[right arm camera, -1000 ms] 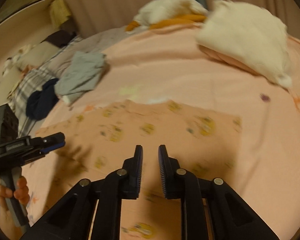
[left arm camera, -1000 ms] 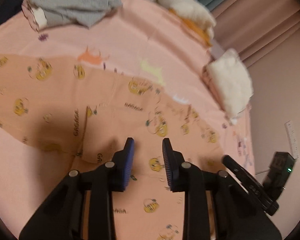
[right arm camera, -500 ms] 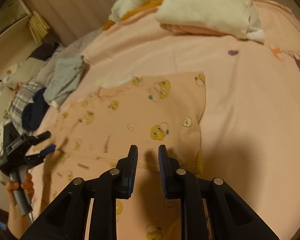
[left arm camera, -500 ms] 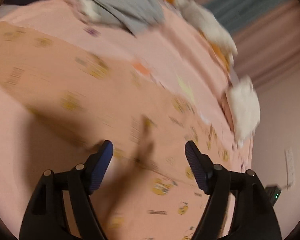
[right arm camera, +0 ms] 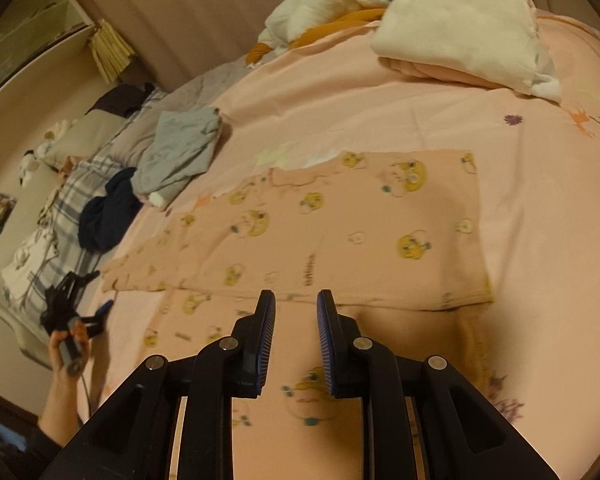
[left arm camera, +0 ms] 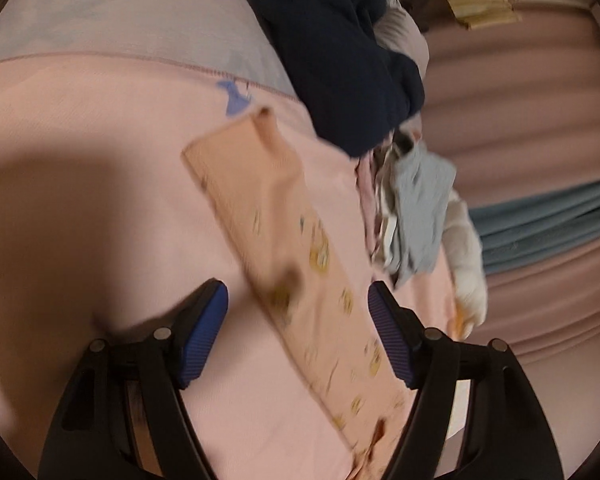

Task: Fold small clothes
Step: 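Grasp the cuff of the other sleeve with the left gripper and lift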

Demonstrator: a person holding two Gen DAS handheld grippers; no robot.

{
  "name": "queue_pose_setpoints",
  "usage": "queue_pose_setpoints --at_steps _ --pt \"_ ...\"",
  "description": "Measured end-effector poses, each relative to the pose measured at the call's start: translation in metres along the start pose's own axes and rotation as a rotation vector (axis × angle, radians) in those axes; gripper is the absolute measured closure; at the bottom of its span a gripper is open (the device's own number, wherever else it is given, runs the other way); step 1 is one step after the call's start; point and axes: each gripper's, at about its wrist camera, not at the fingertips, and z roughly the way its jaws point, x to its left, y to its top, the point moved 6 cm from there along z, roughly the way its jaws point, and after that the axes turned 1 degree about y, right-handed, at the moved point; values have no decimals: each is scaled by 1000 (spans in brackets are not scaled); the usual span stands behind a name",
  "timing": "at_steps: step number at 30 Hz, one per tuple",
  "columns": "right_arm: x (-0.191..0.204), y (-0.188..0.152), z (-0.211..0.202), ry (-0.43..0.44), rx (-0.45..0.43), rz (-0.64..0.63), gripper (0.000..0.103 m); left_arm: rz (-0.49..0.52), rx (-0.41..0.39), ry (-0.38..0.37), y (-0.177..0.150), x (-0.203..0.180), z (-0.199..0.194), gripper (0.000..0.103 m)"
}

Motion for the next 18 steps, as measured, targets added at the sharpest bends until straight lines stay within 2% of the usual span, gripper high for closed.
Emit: queue_pose_setpoints --at_steps 4,7,10,12,13,14,18 --pt "12 -1 -1 -5 -3 -24 84 -24 -26 -9 19 -2 8 33" --pt "15 -1 0 -12 0 -37 84 -11 -37 13 27 -3 14 36" --pt "15 -2 3 -26 5 -40 84 11 -38 59 31 -3 24 54" --pt "15 -3 3 -28 8 -36 84 25 -37 104 32 1 28 80" --pt "15 -4 4 -29 8 -36 84 28 -34 124 32 4 28 86" --pt "13 -5 4 -29 10 -33 84 33 -33 143 32 6 30 96" --pt "11 -9 4 -27 15 -23 84 111 -36 205 25 -2 21 100"
